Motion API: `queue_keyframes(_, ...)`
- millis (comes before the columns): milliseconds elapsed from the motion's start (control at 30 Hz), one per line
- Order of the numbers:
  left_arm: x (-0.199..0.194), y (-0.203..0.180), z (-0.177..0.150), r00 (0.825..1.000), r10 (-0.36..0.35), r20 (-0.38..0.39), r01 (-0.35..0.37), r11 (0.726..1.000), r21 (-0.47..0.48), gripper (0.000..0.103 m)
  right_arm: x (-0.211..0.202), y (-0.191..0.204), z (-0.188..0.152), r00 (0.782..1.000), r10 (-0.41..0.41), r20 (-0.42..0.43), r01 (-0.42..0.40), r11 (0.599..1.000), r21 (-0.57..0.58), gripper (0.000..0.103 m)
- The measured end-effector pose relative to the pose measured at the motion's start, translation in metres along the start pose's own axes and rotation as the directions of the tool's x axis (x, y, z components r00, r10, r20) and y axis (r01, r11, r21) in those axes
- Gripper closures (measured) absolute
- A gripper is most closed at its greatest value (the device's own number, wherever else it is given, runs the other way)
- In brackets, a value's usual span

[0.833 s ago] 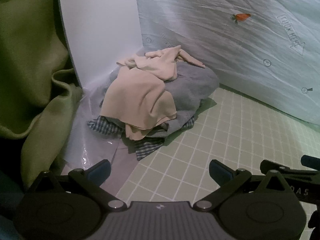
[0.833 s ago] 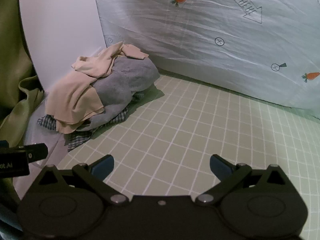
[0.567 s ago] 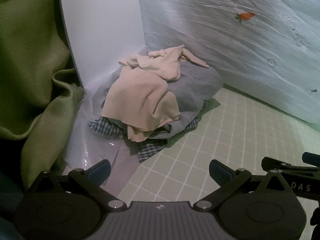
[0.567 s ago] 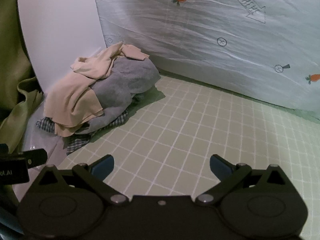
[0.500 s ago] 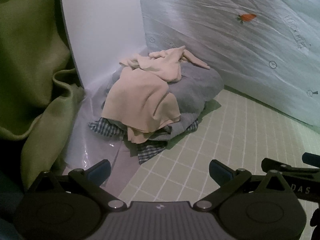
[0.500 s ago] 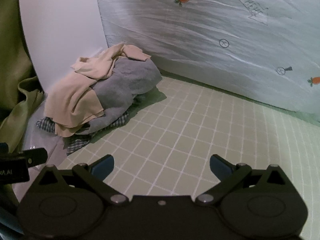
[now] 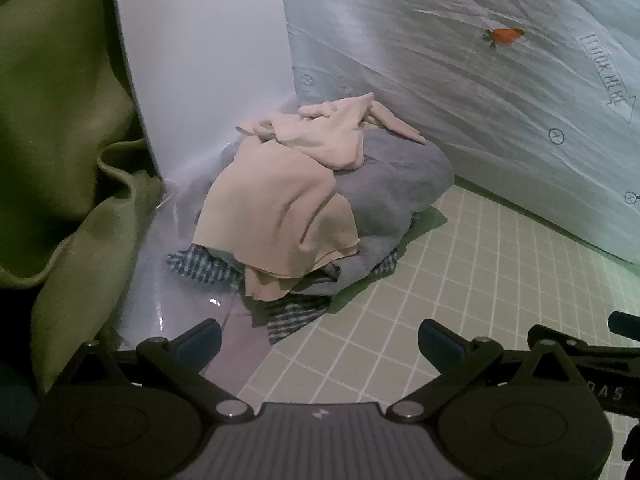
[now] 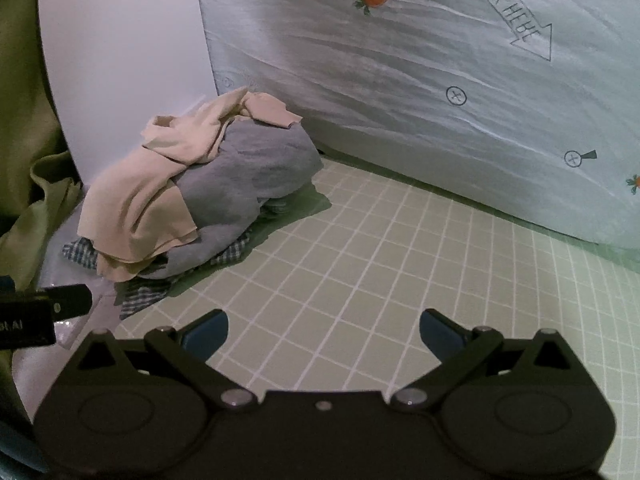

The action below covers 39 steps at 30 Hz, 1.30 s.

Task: Fold clothes
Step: 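Move both tools toward the pile of clothes in the corner, then grasp the peach top with the left gripper while the right gripper grasps it too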

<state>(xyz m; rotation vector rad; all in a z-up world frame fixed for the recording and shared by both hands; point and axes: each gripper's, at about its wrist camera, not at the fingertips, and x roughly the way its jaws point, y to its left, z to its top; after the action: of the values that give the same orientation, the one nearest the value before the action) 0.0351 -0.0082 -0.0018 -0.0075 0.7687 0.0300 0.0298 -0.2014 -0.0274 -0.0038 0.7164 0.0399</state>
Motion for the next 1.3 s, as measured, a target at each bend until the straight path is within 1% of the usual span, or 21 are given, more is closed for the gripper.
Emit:
queue_keyframes(567,0.028,-0.021,0.013,0.999,-0.028,-0.025,0.030,0.998,0.059,0.000,0.017,-0.019,0.008,0.999,-0.032,-0.023,0.033,0.998,0.048,0.000)
queue_keyframes(967,0.036,-0.021,0.014,0.999,-0.031,-0.041,0.033,0.998,0.055,0.000,0.024,-0.021,0.009,0.998,-0.036,-0.046,0.039,0.998,0.048,0.000)
queue_keyframes(1300,0.053,-0.022,0.020,0.997,-0.028,-0.067,0.033,0.997,0.067,0.000,0.040,-0.019,0.011,0.996,-0.042,-0.082,0.047,0.997,0.064,0.000)
